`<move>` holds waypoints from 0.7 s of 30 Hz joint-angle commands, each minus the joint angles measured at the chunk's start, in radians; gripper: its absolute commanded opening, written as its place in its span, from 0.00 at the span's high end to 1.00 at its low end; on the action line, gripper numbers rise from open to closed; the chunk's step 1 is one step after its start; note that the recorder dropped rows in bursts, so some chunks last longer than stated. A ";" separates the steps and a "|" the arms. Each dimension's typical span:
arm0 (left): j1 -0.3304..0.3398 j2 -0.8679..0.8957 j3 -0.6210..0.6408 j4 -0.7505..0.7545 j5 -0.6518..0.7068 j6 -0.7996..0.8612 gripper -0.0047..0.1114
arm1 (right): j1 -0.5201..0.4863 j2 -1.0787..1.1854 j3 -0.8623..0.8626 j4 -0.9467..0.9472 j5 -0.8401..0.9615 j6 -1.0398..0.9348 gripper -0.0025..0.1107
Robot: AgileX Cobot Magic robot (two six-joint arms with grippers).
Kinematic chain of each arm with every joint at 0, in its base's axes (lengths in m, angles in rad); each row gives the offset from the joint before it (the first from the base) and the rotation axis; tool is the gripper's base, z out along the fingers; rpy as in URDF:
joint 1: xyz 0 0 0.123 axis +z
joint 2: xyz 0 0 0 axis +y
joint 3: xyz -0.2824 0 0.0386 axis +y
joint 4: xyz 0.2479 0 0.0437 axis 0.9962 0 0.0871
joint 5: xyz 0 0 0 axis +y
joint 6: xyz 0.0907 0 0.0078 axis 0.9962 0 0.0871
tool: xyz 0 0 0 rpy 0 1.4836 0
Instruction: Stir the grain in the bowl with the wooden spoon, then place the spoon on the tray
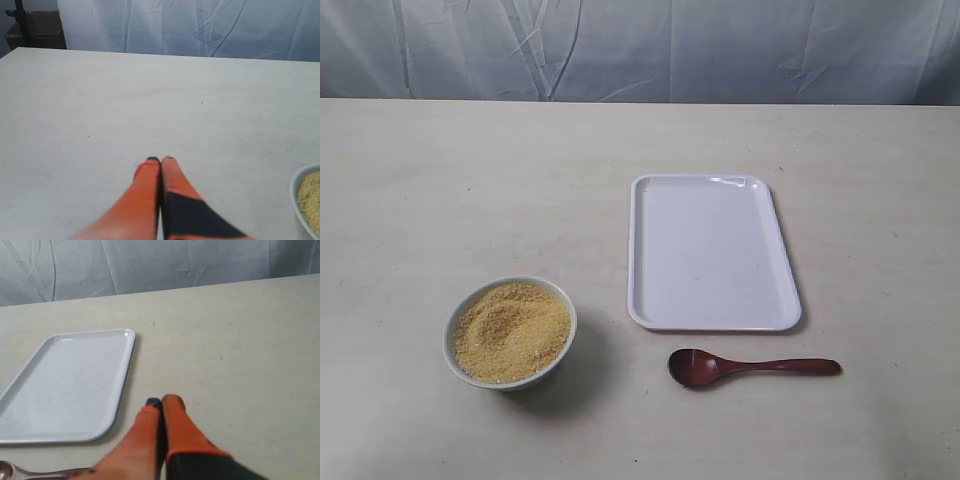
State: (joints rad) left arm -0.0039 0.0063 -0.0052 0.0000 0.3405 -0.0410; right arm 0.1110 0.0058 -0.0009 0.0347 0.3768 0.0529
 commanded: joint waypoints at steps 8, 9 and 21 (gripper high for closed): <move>0.002 -0.006 0.005 0.000 -0.004 -0.001 0.96 | -0.006 -0.006 0.001 -0.007 -0.015 -0.005 0.96; 0.002 -0.006 0.005 0.000 -0.004 -0.001 0.96 | -0.006 -0.006 0.001 -0.007 -0.015 -0.005 0.96; 0.002 -0.006 0.005 0.000 -0.004 -0.001 0.96 | -0.006 -0.006 0.001 0.000 -0.666 -0.005 0.96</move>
State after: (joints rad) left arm -0.0039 0.0063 -0.0052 0.0000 0.3405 -0.0410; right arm 0.1110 0.0058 -0.0009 0.0347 -0.1936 0.0529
